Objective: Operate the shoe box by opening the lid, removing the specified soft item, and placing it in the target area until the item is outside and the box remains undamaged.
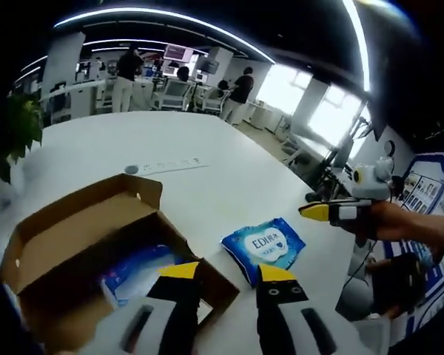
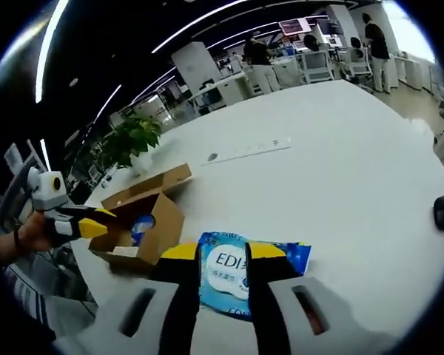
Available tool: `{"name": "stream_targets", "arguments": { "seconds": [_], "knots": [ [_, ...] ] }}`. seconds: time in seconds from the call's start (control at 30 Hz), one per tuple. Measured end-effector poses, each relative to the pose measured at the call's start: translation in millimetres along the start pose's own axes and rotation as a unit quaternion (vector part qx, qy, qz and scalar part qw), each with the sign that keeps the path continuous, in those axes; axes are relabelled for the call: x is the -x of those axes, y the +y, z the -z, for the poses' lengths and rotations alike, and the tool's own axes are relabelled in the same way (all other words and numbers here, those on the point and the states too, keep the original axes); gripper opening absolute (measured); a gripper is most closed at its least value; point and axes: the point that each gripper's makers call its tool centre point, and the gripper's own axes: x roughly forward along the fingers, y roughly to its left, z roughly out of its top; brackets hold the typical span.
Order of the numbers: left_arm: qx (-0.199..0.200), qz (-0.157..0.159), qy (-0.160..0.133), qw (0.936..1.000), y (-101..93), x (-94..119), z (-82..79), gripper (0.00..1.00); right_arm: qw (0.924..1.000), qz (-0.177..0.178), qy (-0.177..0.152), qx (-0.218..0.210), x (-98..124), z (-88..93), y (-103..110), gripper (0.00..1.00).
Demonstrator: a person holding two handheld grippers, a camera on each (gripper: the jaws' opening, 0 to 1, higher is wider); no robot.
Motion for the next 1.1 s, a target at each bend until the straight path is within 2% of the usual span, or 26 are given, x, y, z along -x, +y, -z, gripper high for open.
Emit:
{"name": "stream_targets", "arguments": {
  "seconds": [0.13, 0.27, 0.4, 0.53, 0.67, 0.9, 1.1],
  "knots": [
    [0.001, -0.02, -0.024, 0.9995, 15.4, 27, -2.2, 0.34, 0.9993, -0.027, 0.002, 0.025, -7, -0.4, 25, 0.3],
    [0.002, -0.047, -0.039, 0.9982, 38.2, 57, 1.6, 0.43, 0.9969, -0.06, 0.007, 0.051, -17, 0.9, 56, 0.38],
    [0.007, -0.081, -0.055, 0.9952, 64.3, 91, 6.9, 0.46, 0.9923, -0.09, 0.02, 0.083, -27, 7.6, 87, 0.45],
    [0.003, -0.104, -0.064, 0.9925, 79.7, 117, 12.8, 0.5, 0.9879, -0.113, 0.031, 0.102, -37, 16.0, 112, 0.49],
    [0.001, -0.129, -0.071, 0.9892, 96.5, 149, 25.4, 0.53, 0.9803, -0.14, 0.046, 0.131, -48, 27.2, 145, 0.53],
    [0.011, -0.151, -0.087, 0.9847, 108.3, 177, 40.2, 0.55, 0.9713, -0.16, 0.052, 0.168, -53, 39.5, 180, 0.57],
    [0.002, -0.153, -0.086, 0.9844, 104.3, 182, 47.8, 0.57, 0.9653, -0.161, 0.065, 0.195, -57, 45.3, 186, 0.58]
  ]
}}
